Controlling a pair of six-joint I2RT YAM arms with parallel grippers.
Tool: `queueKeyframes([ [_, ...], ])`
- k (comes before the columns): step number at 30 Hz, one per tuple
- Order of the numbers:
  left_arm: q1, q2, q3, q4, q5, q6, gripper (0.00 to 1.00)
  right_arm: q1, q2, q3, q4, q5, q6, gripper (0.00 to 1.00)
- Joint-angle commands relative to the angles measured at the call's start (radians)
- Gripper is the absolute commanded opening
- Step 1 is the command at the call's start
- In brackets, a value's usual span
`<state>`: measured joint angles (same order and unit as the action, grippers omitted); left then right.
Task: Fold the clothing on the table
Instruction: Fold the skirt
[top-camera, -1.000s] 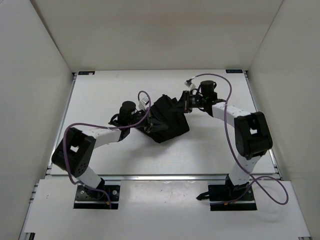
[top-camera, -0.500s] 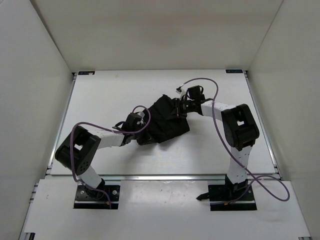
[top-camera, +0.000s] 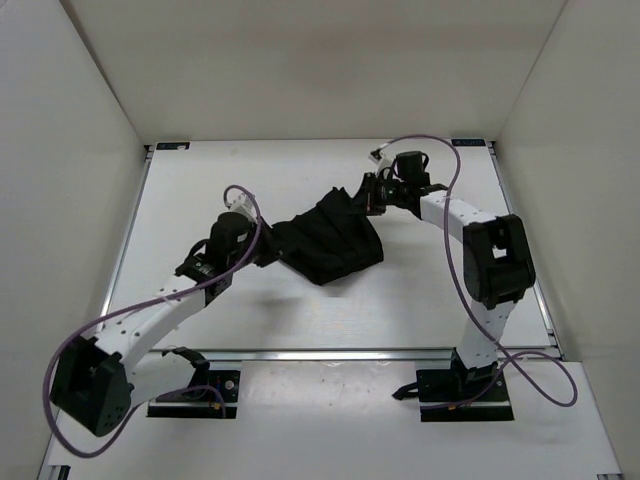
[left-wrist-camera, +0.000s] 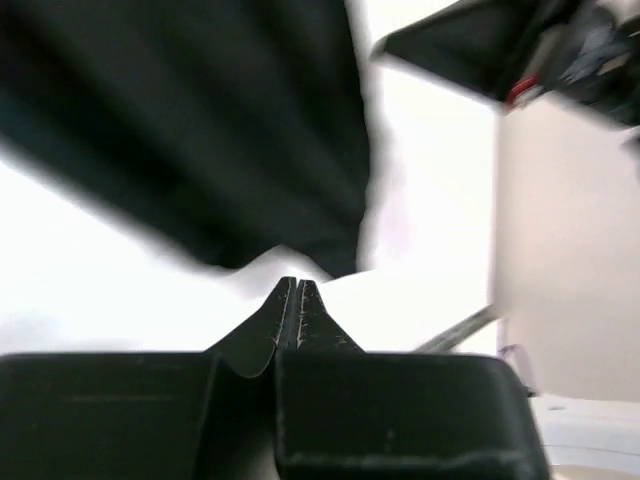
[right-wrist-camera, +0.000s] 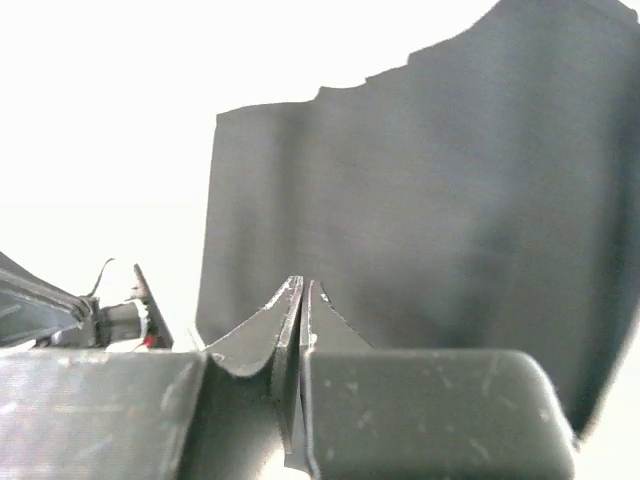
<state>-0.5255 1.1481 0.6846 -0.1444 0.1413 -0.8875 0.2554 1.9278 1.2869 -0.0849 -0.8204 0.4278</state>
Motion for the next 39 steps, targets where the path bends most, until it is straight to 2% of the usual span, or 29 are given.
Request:
queueKeyframes([
  [1, -0.011, -0.065, 0.038, 0.044, -0.042, -0.002, 0.0, 0.06, -0.142, 0.051, 0.056, -0.04, 0.017, 0.0],
  [5, -0.074, 0.03, 0.052, 0.195, 0.007, -0.013, 0.0, 0.088, -0.219, -0.012, -0.071, 0.174, -0.105, 0.0],
  [7, -0.12, 0.125, 0.097, 0.198, -0.02, 0.018, 0.0, 0.107, -0.223, -0.043, -0.189, 0.296, -0.158, 0.0],
  [10, -0.197, 0.237, 0.188, 0.144, -0.092, 0.087, 0.0, 0.104, -0.239, -0.13, -0.245, 0.453, -0.179, 0.0],
  [13, -0.209, 0.311, 0.242, 0.101, -0.131, 0.088, 0.0, 0.11, -0.245, -0.188, -0.248, 0.472, -0.204, 0.0],
  [17, -0.189, 0.318, 0.224, 0.173, -0.115, 0.075, 0.0, 0.171, -0.21, -0.221, -0.249, 0.503, -0.228, 0.0],
  [25, -0.241, 0.383, 0.257, 0.192, -0.049, 0.068, 0.0, 0.226, -0.156, -0.235, -0.161, 0.391, -0.156, 0.0],
  [29, -0.255, 0.362, 0.202, 0.203, -0.025, 0.041, 0.0, 0.188, -0.161, -0.201, -0.161, 0.357, -0.118, 0.01],
  [34, -0.258, 0.328, 0.118, 0.1, -0.107, 0.035, 0.0, 0.15, -0.201, -0.121, -0.191, 0.366, -0.135, 0.0],
  [39, -0.258, 0.459, 0.158, -0.065, -0.195, 0.041, 0.0, 0.153, -0.199, -0.092, -0.231, 0.374, -0.153, 0.0],
])
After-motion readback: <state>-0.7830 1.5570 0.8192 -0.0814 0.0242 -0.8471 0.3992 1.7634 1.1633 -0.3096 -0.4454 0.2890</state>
